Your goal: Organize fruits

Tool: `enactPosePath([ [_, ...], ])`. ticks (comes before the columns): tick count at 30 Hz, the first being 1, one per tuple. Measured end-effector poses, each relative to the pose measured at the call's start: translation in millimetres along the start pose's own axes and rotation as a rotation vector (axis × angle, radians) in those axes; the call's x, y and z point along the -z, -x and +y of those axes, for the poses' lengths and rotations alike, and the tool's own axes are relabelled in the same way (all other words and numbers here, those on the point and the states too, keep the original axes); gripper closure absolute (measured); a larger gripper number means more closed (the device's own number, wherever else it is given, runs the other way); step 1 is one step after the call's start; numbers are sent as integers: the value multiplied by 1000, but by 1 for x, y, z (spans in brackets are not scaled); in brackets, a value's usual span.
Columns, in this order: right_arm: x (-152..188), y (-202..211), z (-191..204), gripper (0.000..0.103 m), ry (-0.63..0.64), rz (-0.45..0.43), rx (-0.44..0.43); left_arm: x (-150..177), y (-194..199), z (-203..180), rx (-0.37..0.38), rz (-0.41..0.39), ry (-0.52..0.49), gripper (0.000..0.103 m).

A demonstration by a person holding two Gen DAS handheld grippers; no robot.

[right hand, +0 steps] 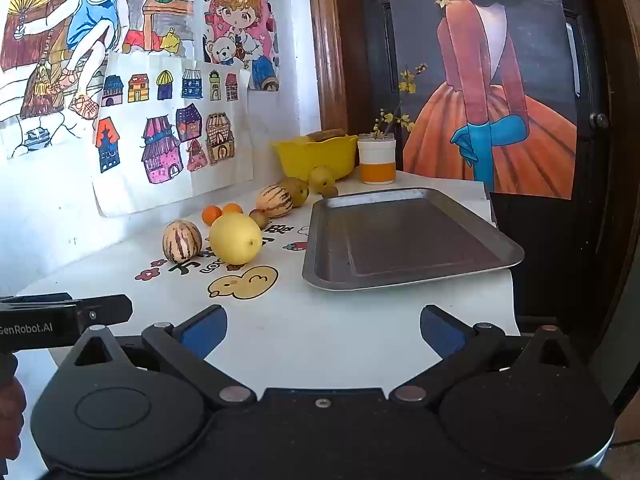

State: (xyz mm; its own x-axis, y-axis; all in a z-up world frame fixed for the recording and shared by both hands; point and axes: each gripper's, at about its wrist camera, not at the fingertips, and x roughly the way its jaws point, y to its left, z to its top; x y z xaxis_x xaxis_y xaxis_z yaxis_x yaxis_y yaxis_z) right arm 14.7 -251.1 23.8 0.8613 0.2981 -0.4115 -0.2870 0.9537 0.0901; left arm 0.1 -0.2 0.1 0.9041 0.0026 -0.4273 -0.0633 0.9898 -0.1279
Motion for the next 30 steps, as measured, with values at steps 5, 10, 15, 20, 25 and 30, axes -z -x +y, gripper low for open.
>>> enactPosePath([
  [5, 0, 0, 0, 1, 5, 12, 3, 0, 0, 0, 6, -3, 3, 0],
  [10, 0, 0, 1, 1, 9, 15, 4, 2, -1, 6, 12, 0, 8, 0],
  [15, 0, -1, 1, 1, 9, 17, 3, 1, -1, 3, 5, 8, 8, 0],
  [20, 3, 1, 2, 1, 10, 19, 3, 3, 0, 2, 5, 9, 6, 0],
  [25, 3, 0, 3, 1, 10, 19, 3, 2, -1, 2, 8, 15, 6, 0],
  [30, 3, 0, 3, 1, 10, 21, 2, 3, -1, 1, 7, 15, 6, 0],
])
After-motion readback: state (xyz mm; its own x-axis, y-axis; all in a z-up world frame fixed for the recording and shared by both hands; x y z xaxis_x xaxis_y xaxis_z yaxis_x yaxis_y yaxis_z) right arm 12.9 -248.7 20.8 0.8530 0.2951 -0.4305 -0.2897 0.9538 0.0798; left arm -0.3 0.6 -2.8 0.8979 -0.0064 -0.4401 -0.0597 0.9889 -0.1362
